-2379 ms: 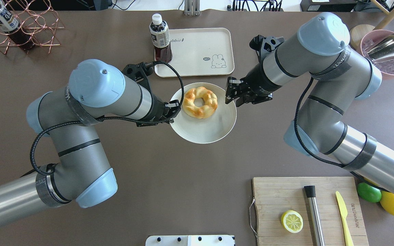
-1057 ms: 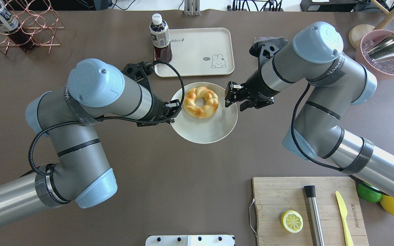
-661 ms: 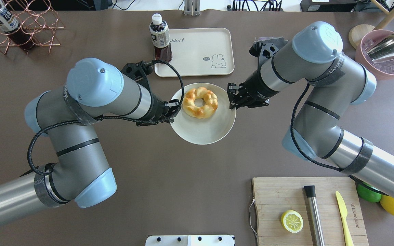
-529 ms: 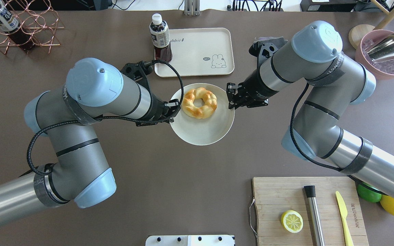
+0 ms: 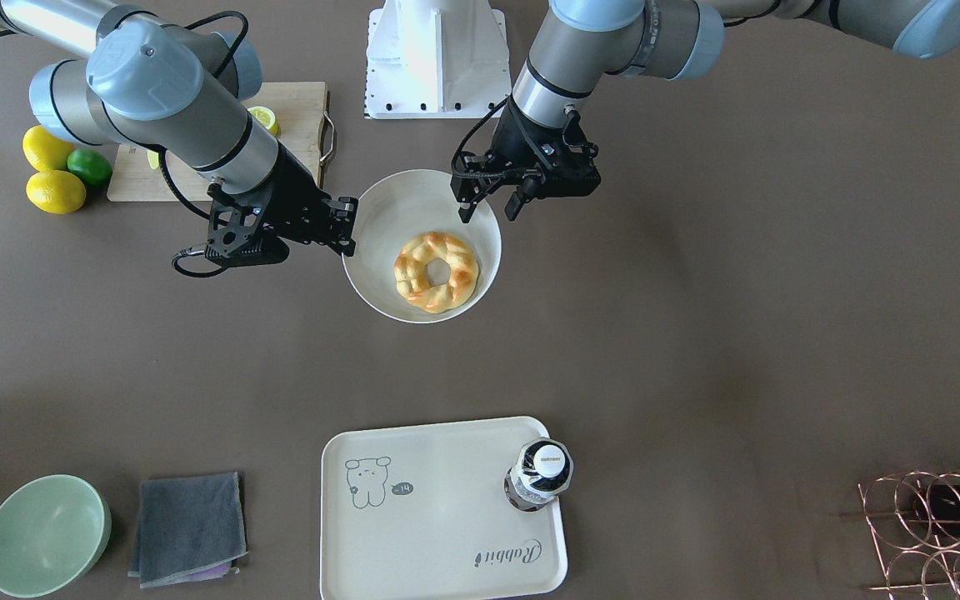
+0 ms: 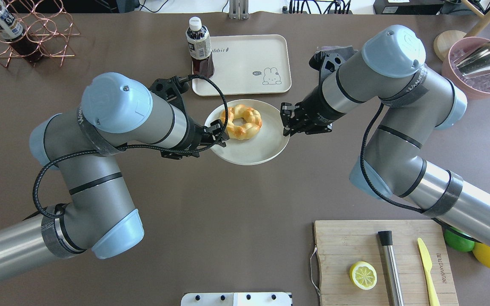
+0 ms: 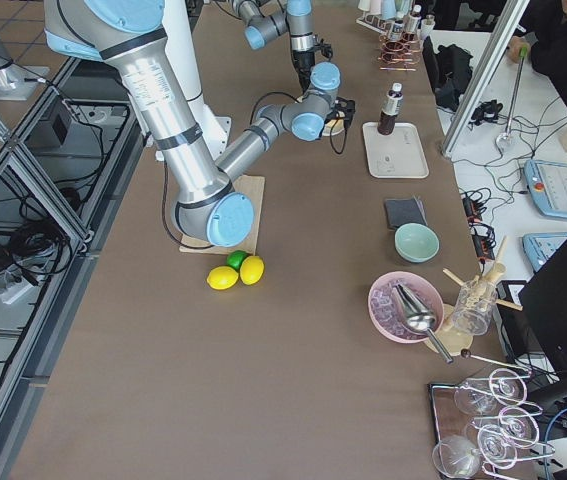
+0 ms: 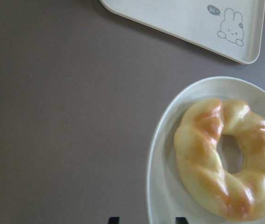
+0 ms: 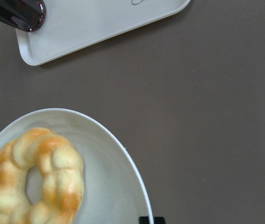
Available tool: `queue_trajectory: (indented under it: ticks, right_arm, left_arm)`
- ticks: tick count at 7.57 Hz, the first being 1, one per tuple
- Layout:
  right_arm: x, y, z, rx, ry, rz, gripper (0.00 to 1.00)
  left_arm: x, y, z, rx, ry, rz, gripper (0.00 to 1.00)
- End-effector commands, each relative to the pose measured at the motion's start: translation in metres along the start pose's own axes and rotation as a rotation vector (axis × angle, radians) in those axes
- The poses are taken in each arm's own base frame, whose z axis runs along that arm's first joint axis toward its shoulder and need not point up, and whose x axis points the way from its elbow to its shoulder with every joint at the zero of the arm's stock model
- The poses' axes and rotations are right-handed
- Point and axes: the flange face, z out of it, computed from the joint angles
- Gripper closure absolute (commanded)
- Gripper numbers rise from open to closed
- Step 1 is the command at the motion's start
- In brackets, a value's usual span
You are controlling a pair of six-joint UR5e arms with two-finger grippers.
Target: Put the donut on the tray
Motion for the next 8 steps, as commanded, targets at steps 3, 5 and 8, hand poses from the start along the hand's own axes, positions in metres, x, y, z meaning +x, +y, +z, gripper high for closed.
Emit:
queue_trajectory:
  ticks: [3, 5, 8]
  right_arm:
    - [0.021, -0.008, 0.006, 0.055, 0.037, 0.02, 1.0]
    - [0.044, -0.013, 0.015, 0.078, 0.077, 0.03, 1.0]
    - [0.053, -0.042, 0.006, 0.169, 0.097, 0.083, 1.0]
  left_arm:
    - [-0.001, -0.012, -0.007, 0.014, 0.006, -0.007, 0.02]
    - [-0.004, -0.015, -0.007, 0.016, 0.002, -0.003, 0.02]
    - [-0.015, -0.036, -0.021, 0.039, 0.002, -0.018, 0.02]
